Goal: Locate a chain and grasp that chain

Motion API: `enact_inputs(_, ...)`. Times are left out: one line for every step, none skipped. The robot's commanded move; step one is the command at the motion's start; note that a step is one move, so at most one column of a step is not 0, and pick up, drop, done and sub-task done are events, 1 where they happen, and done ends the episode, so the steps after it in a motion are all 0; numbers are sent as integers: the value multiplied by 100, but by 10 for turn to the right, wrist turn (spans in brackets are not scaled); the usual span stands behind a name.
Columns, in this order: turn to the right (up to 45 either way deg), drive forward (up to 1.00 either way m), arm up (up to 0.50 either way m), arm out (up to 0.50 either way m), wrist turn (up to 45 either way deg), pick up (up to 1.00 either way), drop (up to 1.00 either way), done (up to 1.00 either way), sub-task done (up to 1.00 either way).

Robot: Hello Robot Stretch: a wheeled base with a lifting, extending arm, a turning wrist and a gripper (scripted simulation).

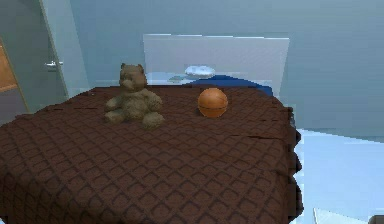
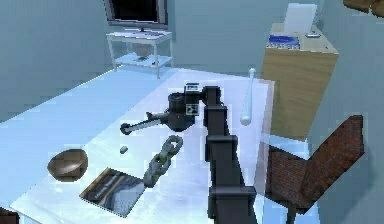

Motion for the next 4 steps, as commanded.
enact_inputs(0,0,-30,0,0,0,0,0,0)
enact_inputs(0,0,0,0,0,100,0,0,0)
enact_inputs(0,0,10,0,0,0,0,0,0)
enact_inputs(0,0,0,0,0,0,0,100,0)
